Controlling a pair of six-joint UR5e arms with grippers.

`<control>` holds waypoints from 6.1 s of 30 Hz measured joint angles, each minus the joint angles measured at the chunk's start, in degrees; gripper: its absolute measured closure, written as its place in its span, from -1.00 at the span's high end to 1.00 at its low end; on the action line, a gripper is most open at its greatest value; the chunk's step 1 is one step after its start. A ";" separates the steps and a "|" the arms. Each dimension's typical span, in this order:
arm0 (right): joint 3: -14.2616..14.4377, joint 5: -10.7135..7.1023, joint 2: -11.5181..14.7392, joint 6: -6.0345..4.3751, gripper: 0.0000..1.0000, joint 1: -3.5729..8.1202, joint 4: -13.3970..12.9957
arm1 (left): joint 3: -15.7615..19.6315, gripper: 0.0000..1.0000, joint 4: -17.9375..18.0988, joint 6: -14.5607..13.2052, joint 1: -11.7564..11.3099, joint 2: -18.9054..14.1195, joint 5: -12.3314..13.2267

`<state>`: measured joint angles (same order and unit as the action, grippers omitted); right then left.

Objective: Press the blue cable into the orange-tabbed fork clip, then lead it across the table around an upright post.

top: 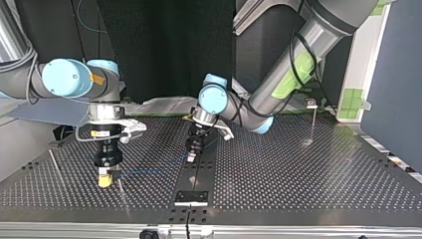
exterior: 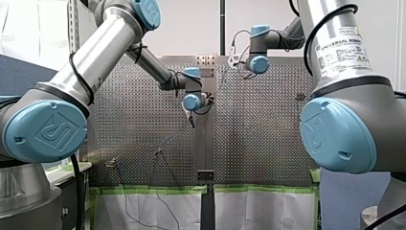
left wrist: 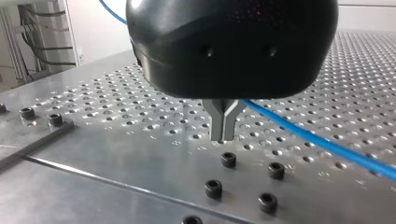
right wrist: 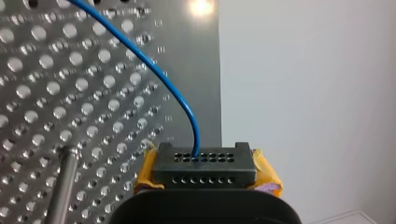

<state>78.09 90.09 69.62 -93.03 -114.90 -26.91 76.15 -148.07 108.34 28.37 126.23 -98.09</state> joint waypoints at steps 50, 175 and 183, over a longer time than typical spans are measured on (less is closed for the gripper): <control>3.84 0.33 0.21 -1.99 -1.00 8.94 3.24 | -4.46 -1.00 -3.78 3.11 -0.33 0.07 0.66; 17.85 -0.08 -21.56 -1.08 -1.00 12.57 -13.32 | -4.44 0.98 -9.80 -0.94 1.26 0.98 -4.12; 18.49 0.18 -21.82 -1.10 -1.00 12.60 -14.52 | -4.43 0.98 -9.80 -0.94 1.20 0.97 -4.08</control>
<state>96.58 90.27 47.80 -94.12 -102.30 -41.43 71.72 -157.86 107.40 29.57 127.21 -102.17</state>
